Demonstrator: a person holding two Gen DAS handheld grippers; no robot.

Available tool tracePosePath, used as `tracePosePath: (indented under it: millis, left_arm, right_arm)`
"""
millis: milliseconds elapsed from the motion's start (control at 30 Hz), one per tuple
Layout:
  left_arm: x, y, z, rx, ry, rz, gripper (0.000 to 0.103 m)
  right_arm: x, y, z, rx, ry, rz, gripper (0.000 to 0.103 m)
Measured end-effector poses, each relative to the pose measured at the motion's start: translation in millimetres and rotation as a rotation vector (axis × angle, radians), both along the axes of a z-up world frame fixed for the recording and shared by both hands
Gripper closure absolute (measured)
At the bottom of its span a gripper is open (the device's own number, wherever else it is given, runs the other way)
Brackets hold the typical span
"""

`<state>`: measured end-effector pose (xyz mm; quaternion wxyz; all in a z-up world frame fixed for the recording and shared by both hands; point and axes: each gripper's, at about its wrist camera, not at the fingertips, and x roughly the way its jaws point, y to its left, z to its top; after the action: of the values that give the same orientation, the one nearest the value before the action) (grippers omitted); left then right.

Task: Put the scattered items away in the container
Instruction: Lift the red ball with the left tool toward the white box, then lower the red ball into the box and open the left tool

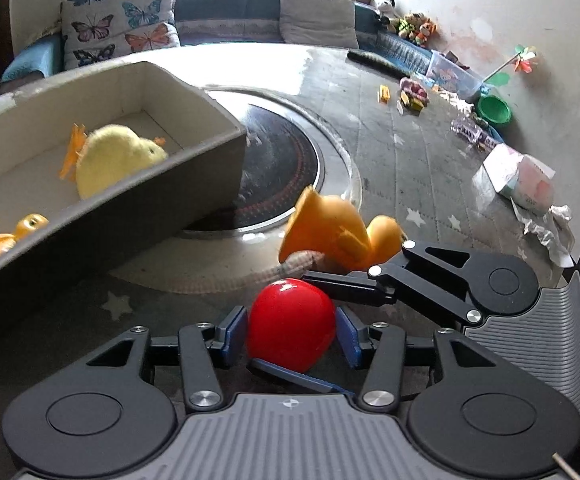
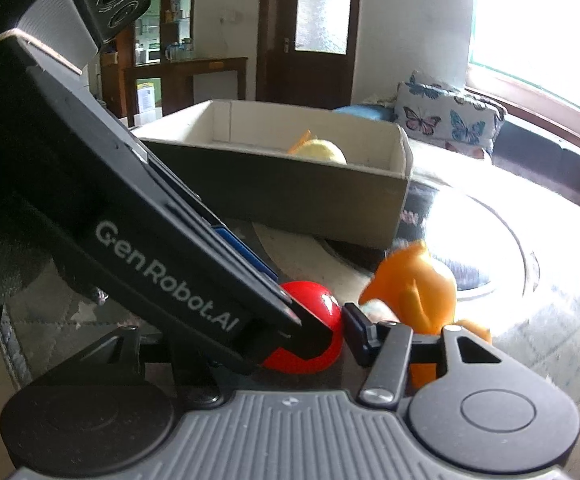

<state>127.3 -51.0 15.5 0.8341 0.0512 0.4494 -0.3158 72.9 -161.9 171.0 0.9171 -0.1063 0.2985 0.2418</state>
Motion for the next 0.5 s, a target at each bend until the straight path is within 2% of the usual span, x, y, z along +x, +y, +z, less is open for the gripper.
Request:
tracePosePath:
  millis: [233, 500]
  left_arm:
    - [3, 14, 28, 0.000, -0.081, 0.031, 0.052]
    - [22, 35, 60, 0.034, -0.168, 0.066, 0.053]
  right_arm:
    - [14, 14, 25, -0.012, -0.065, 0.059, 0.046]
    - [46, 41, 51, -0.029, -0.143, 0.137, 0.046]
